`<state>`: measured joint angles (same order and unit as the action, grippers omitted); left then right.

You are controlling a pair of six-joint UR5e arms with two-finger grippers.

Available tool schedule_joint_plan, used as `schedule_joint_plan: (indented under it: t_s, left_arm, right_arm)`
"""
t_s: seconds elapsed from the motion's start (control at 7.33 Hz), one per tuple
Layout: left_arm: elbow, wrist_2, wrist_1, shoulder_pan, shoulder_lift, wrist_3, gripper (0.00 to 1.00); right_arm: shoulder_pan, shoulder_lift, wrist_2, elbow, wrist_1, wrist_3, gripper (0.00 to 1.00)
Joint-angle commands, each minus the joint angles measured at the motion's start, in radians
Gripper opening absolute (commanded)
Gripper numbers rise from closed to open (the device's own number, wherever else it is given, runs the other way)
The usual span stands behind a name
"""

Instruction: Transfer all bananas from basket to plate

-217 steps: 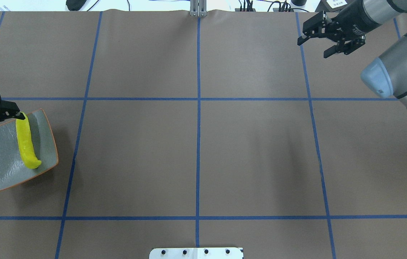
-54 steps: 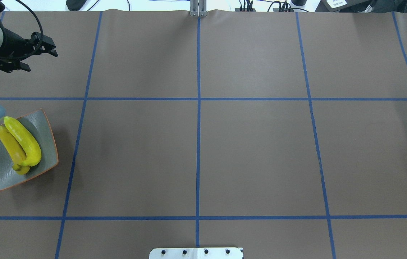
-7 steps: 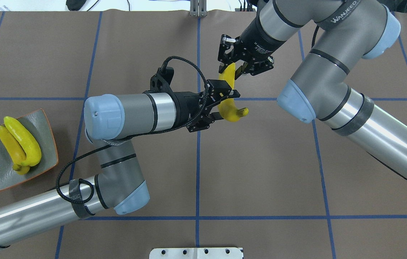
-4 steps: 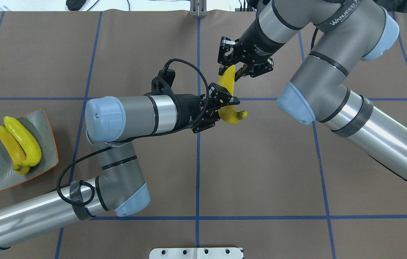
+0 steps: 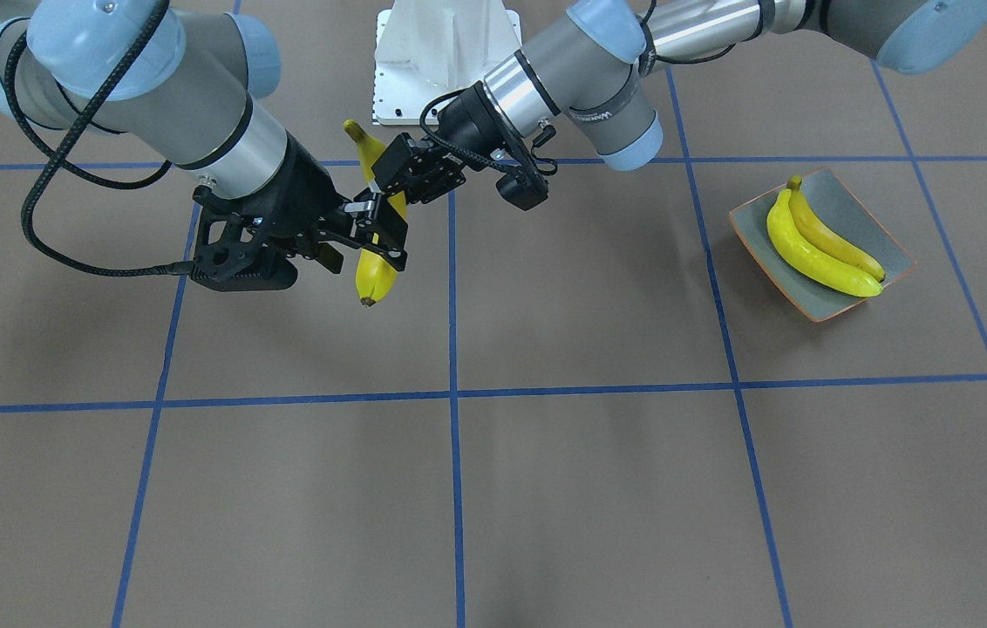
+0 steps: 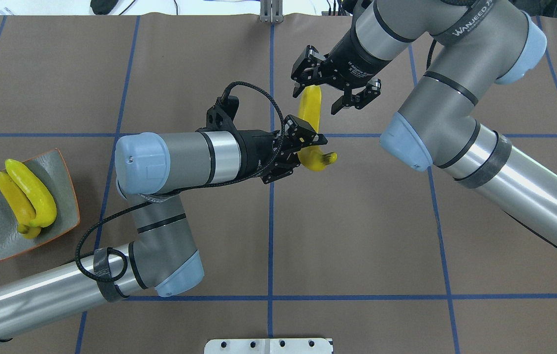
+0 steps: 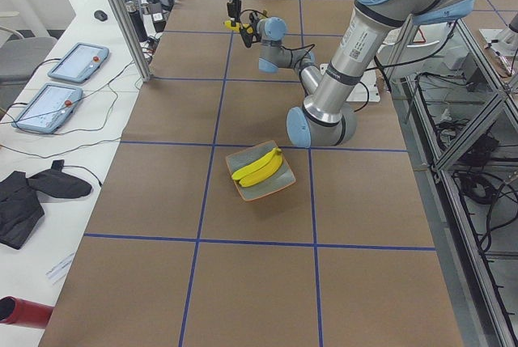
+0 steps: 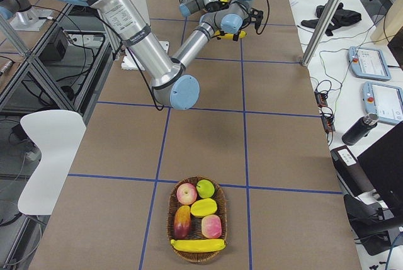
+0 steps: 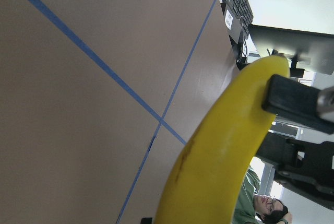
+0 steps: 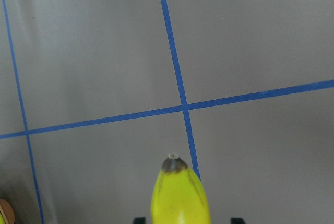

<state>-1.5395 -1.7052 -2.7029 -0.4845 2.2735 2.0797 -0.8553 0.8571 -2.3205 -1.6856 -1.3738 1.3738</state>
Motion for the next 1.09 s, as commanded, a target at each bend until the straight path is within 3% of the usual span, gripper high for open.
schedule_joint_plan:
  t_s: [0.0, 0.27, 0.55, 0.68, 0.96]
  left_arm:
    - [0.001, -0.002, 0.000, 0.000, -0.006, -0.003, 0.00]
    - [0.009, -0.004, 0.002, -0.003, -0.025, -0.006, 0.00]
    - [-0.040, -0.052, 0.017, -0.044, -0.128, -0.030, 0.00]
    - [-0.110, -0.117, 0.075, -0.105, -0.196, -0.030, 0.00]
    - [-0.354, -0.123, 0.354, -0.170, -0.406, -0.030, 0.00]
  right_arm:
    - [-0.004, -0.003, -0.007, 0.000, 0.001, 0.008, 1.00]
    - [-0.052, -0.003, -0.039, 0.000, 0.009, 0.008, 1.00]
    - [-0.147, 0.016, -0.106, 0.007, 0.006, -0.025, 1.00]
    - [-0.174, 0.046, -0.111, 0.007, 0.006, -0.051, 1.00]
    - [-0.194, 0.083, -0.103, 0.021, 0.006, -0.114, 1.00]
